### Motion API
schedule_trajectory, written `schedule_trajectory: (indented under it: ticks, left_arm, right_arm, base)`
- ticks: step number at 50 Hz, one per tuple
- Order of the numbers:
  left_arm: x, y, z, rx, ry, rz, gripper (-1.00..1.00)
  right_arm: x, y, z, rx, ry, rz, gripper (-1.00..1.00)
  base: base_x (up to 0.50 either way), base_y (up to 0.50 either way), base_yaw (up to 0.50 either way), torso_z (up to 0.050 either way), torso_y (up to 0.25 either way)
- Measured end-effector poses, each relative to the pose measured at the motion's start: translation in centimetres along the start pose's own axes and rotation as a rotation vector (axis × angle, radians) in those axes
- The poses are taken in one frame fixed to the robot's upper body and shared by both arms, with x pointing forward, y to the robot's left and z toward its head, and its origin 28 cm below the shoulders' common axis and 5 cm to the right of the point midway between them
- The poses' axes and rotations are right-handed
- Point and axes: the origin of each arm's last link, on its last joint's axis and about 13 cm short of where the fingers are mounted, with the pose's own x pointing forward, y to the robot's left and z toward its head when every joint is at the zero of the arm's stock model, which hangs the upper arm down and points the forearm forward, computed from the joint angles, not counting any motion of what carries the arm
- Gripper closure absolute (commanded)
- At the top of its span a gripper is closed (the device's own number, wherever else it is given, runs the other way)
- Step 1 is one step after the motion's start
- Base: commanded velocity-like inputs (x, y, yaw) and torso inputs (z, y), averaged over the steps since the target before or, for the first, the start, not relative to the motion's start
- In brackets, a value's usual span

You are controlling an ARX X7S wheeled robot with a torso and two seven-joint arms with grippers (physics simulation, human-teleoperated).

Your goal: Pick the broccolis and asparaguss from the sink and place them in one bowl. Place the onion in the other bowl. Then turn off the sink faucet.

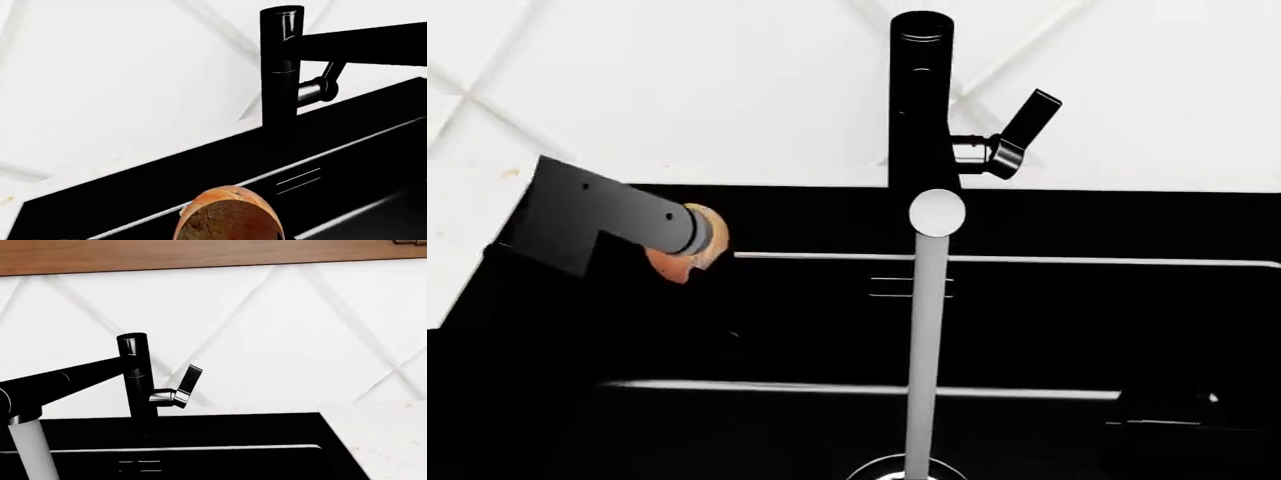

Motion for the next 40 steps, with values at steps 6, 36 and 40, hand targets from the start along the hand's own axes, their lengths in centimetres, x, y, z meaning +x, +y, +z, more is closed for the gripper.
schedule_trajectory:
  ticks: [6,36,40]
  left_arm:
    - [-1.8,0.4,0.4,0.038,-0.076,-0.007,1.0]
    - [-8.1,3.6,0.6,-0.021,-0.133,-0.088,1.0]
    - [-8.3,3.7,0.5,-0.027,-0.134,-0.092,1.0]
  right_arm:
    - [0.3,0.1,0.2,-0.005,0.001,0.011,-1.0]
    - [0.1,0.4,0.8,0.004,0.004,0.03,-1.0]
    - [0.1,0.5,0.8,0.005,0.006,0.033,-1.0]
  base:
    - [0.0,0.0,0.0,0.0,0.0]
    - [-0.08,0.0,0.0,0.0,0.0]
    - [-0.37,0.0,0.0,0.0,0.0]
